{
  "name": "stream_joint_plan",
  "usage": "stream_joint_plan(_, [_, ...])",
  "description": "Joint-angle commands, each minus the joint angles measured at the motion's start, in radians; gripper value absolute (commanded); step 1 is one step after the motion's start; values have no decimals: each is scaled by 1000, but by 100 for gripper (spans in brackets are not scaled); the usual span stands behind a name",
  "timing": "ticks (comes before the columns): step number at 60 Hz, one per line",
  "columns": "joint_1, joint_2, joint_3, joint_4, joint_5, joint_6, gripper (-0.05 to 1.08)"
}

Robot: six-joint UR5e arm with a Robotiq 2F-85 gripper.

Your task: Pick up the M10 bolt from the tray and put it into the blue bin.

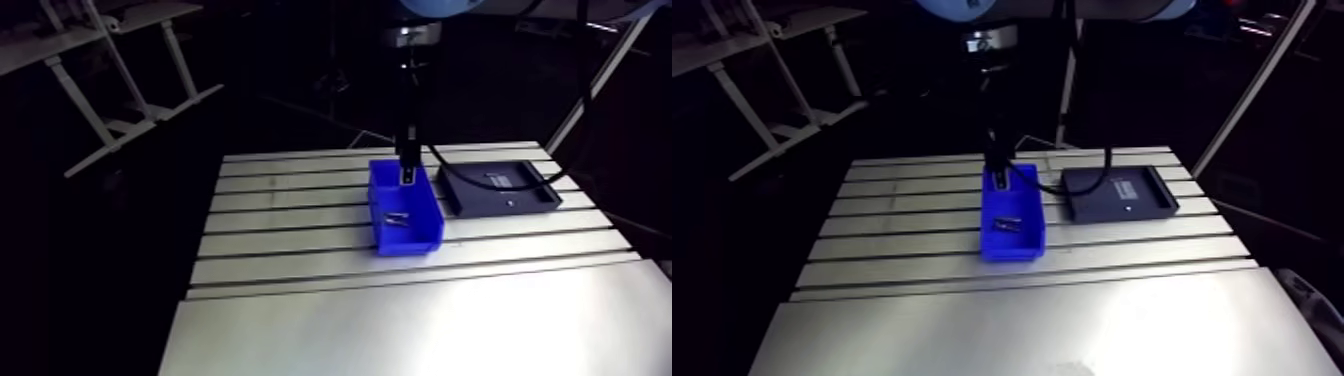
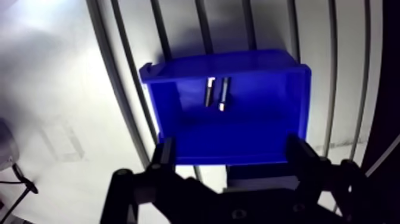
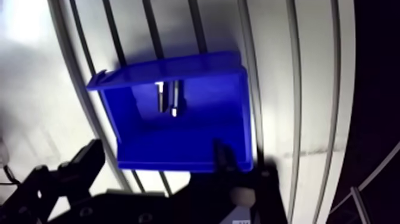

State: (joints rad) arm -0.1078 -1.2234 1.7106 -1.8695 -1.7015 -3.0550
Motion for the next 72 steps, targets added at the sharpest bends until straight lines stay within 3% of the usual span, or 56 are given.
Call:
stream_joint_plan(1, [-3, -61, -125, 218, 11, 103, 0])
stream_joint_plan(4, [-3, -61, -147, 245, 17, 148, 0])
stream_joint_plan(6, [-1, -63, -186, 287, 32, 256, 0])
stream_joint_plan(9, [0, -65, -201, 300, 34, 315, 0])
stream_joint_plan(14, [0, -77, -229, 314, 36, 445, 0])
stream_joint_plan(16, [-1, -84, -241, 318, 32, 586, 0])
stream_joint_plan(23, [-1, -99, -254, 316, 36, 800, 0])
stream_joint_plan(35, [-34, -115, -257, 319, 30, 1335, 0])
stream_joint_plan(43, [-39, -118, -261, 328, 40, 1432, 0])
stream_joint_plan(49, [-38, -121, -266, 347, 67, 1474, 0])
stream_joint_plan(50, [-38, -121, -272, 357, 77, 1481, 0])
stream_joint_plan(56, [-38, -125, -278, 371, 97, 1482, 0])
stream_joint_plan(72, [-38, -139, -302, 374, 101, 1482, 0])
